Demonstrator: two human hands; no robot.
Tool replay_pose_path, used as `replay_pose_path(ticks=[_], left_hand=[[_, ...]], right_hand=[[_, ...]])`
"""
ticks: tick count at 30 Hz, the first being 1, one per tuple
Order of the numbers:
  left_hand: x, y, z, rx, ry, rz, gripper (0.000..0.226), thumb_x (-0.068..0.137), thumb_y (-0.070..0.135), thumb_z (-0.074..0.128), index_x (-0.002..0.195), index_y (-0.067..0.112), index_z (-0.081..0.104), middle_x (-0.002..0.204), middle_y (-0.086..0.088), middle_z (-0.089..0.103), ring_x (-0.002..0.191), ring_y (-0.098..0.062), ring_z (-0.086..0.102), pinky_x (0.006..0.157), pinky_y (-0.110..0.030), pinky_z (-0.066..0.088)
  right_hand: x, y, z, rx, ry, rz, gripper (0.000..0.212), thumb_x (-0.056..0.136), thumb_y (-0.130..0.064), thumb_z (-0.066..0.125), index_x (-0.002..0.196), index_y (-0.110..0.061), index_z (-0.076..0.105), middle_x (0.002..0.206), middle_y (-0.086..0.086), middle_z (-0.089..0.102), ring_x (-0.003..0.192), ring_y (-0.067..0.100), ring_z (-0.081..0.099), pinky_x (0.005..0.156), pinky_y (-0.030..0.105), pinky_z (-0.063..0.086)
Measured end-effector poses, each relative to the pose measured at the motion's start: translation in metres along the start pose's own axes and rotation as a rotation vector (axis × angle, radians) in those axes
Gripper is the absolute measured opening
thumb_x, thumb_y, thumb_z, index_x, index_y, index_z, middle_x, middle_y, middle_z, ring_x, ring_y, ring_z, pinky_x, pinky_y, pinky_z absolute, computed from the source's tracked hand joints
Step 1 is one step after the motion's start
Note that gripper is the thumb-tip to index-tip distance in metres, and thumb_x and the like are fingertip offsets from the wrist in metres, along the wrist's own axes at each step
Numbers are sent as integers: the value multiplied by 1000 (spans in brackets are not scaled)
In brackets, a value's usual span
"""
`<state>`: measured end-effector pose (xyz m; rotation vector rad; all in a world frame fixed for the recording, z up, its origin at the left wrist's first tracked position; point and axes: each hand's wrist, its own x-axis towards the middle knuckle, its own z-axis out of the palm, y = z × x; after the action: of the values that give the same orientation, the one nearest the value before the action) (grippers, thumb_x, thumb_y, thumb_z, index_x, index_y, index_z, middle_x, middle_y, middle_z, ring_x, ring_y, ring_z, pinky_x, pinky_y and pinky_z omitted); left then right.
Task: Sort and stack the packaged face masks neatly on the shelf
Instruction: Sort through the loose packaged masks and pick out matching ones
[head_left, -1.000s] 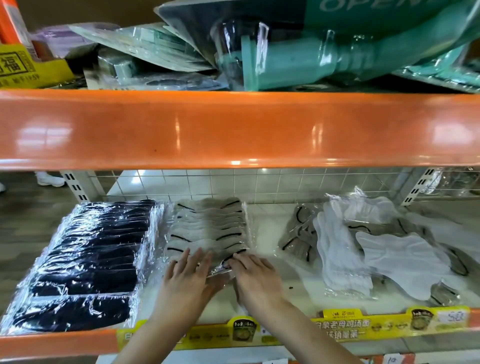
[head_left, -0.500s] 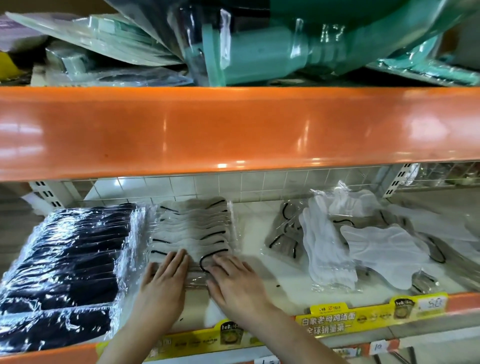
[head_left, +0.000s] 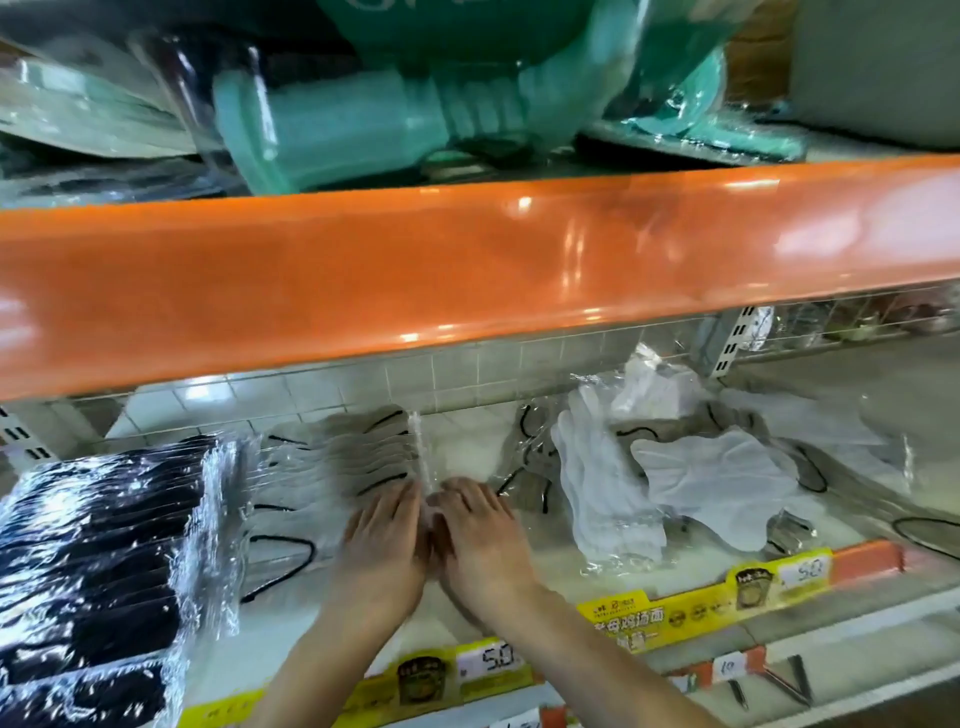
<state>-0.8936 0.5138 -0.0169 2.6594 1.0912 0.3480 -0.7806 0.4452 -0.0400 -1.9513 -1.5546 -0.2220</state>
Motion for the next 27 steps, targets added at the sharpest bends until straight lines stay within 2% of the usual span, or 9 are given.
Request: replay_pose_path(ticks=[1,3,5,7,11,15,23,25,27], left_hand=[[6,13,3,-39,-13,-26,64,87,44,30,138,9,46,144,-9,45,130,-26,46,105,-37,36],[15,35,15,-40,-11,-16,54,97,37,36,147,18,30,153,-1,30,139,-20,29,111,-30,23],[23,53,26,-87,-7,-8,50,98,31,41,146,20,31,151,1,32,139,-18,28,111,-29,21],[30,67,36,-114,3,-25,47,97,29,42,142,20,35,147,-1,37,137,-19,29,111,-31,23],[43,82,54,-70,-11,-108,47,98,29,41,142,17,30,149,-4,33,140,-24,23,114,-36,21],[41,84,64,-73,0,-169,46,101,27,34,145,15,26,153,-5,26,145,-24,12,117,-36,14],[39,77,66,-179,88,-93,42,100,20,36,142,18,35,143,-1,43,135,-18,31,109,-27,26],[39,75,67,-209,88,-65,41,100,20,39,140,16,39,140,-2,47,132,-19,35,108,-27,28],[39,74,69,-250,89,-25,37,98,19,43,135,15,45,134,-2,52,127,-19,41,104,-26,30]], right_hand=[[0,10,-5,-5,-1,44,28,75,-31,46,91,-18,66,102,0,64,91,20,63,70,29,54],[-1,31,-12,-52,-57,125,31,78,-29,49,100,-15,66,109,3,62,98,25,61,78,36,54],[-6,49,-18,-105,-94,176,31,78,-25,59,108,-15,63,114,4,59,104,26,58,84,38,52],[-11,62,-23,-113,-73,215,32,76,-22,62,108,-15,63,112,3,60,101,25,60,82,36,53],[-17,73,-28,-130,-67,262,40,78,-28,42,106,-13,66,107,3,64,94,24,64,76,32,56],[-19,74,-24,-174,-75,264,39,78,-30,40,100,-15,67,101,1,65,89,23,65,74,31,55],[-20,80,-20,-204,-74,172,38,76,-34,47,102,-15,66,100,-1,65,91,19,63,80,30,53],[-19,82,-20,-215,-45,133,33,69,-29,62,98,-15,68,95,-2,66,87,18,64,78,26,54],[-17,82,-20,-212,-24,124,42,53,-20,81,93,-13,70,90,-2,67,83,18,66,73,23,55]])
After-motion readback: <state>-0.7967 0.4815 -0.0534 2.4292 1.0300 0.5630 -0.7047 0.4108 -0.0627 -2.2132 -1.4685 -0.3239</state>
